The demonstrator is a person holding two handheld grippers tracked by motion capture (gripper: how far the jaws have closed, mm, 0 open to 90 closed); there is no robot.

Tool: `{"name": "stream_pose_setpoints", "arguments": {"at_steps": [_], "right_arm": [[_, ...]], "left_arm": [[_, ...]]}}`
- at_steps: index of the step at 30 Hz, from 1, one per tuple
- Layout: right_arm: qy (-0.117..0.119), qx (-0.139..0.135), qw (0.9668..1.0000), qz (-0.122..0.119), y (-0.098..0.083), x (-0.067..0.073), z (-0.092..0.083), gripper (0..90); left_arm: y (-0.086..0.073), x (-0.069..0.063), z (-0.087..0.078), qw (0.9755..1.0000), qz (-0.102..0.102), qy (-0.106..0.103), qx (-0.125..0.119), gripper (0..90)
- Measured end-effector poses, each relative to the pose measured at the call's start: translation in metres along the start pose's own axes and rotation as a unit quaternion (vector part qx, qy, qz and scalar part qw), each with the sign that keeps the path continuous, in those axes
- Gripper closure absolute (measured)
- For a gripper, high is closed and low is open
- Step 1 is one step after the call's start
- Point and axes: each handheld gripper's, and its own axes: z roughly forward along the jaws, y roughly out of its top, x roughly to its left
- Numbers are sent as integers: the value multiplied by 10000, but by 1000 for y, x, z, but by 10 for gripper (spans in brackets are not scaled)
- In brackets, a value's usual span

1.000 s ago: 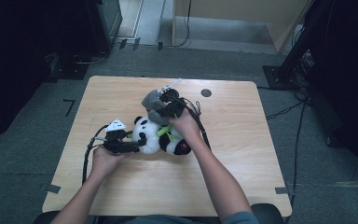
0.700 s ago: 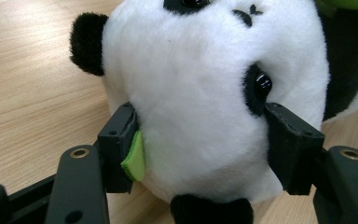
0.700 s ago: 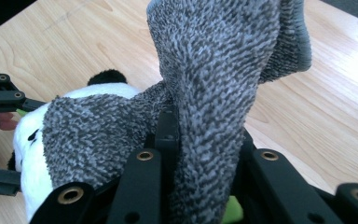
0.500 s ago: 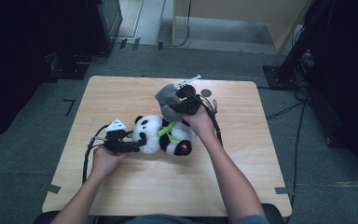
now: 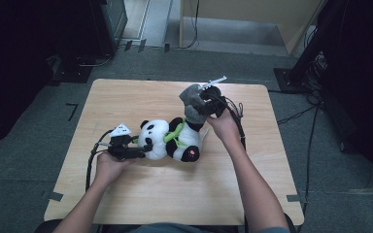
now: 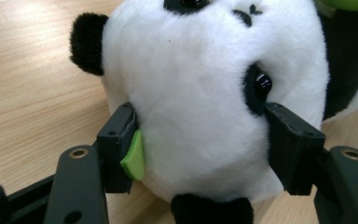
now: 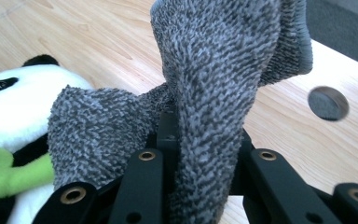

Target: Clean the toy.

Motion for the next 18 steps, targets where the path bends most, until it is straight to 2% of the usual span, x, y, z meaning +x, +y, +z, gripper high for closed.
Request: {"name": "stream_pose_setpoints", "arguments": {"at_steps": [4, 8, 12, 18], "right_arm": [[-85, -40, 9999, 101, -1, -8, -8, 756], [80, -279, 9994, 175, 2, -6, -21, 757], [362, -458, 9983, 50, 7, 12, -25, 757], [1003, -569, 9932, -174, 18, 55, -12, 757]], "left_arm": [[0, 0, 0, 10000, -22, -4, -2, 345], [-1, 1, 0, 10000, -26, -44, -43, 339], [-1, 0, 0, 10000, -32, -31, -68, 338], [-1, 1, -1, 9999, -47, -55, -82, 345]]}}
